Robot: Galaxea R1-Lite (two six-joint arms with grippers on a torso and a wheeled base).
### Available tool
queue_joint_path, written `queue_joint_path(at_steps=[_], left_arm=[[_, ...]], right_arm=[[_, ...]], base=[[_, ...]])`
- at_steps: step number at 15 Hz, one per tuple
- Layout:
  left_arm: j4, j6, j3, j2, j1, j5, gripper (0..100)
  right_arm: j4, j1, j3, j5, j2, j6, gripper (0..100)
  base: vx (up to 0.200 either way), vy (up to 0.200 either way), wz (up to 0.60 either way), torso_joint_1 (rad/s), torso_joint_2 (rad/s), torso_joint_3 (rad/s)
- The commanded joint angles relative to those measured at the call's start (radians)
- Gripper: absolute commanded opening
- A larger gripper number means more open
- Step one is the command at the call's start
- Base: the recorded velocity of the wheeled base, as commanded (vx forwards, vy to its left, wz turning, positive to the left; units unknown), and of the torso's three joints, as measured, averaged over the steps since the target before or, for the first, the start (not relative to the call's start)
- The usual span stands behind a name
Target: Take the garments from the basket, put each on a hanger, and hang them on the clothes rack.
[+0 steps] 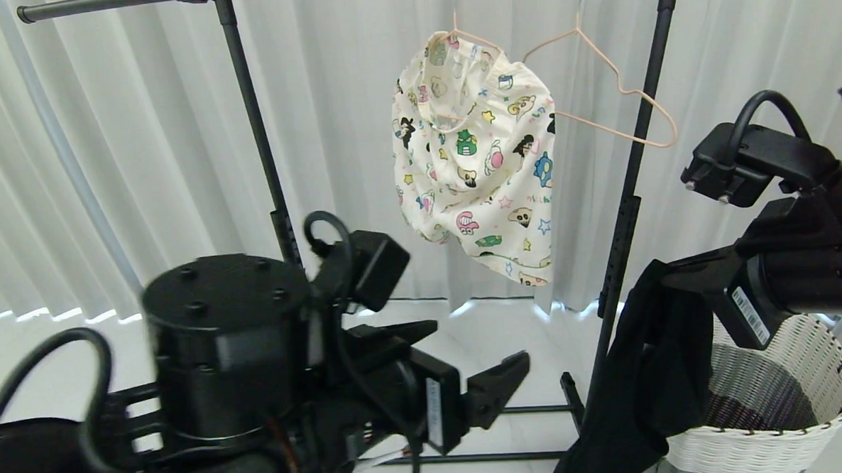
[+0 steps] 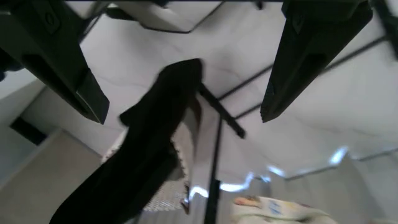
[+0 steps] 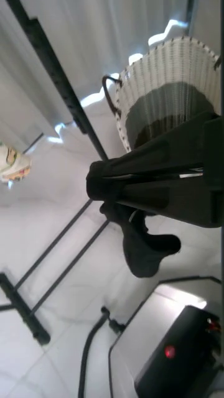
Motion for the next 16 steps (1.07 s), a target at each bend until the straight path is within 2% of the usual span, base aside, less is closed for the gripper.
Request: queue_joint_path(at_steps=[1, 3, 7, 11, 14, 16], left_arm=[[-0.013, -0.053, -0.155, 0.237, -0.089, 0.022, 100], [-0.014, -0.062, -0.261, 0.34, -0.092, 0.026, 100], [-0.013, -0.062, -0.442, 0.508, -0.086, 0.106, 100], [-0.014, -0.062, -0.457, 0.548, -0.086, 0.111, 100], [-0.013, -0.064, -0.483, 0.583, -0.079, 0.178, 100], [-0.013, -0.062, -0.477, 0.568, -0.095, 0.177, 100]], right_arm=[[0.001, 0.019, 0.007, 0.005, 0.001, 0.012, 0], [0.0, 0.034, 0.004, 0.008, 0.0, 0.023, 0], [0.0, 0.055, 0.005, 0.008, -0.002, 0.025, 0], [0.0, 0.055, 0.005, 0.008, -0.003, 0.025, 0], [0.0, 0.055, 0.009, 0.008, -0.006, 0.025, 0], [-0.002, 0.052, 0.01, 0.008, -0.003, 0.026, 0]], base=[[0.0, 0.0, 0.0, 0.0, 0.0, 0.0], [0.0, 0.0, 0.0, 0.0, 0.0, 0.0], [0.0, 0.0, 0.0, 0.0, 0.0, 0.0], [0.0, 0.0, 0.0, 0.0, 0.0, 0.0], [0.0, 0.0, 0.0, 0.0, 0.0, 0.0], [0.0, 0.0, 0.0, 0.0, 0.0, 0.0]])
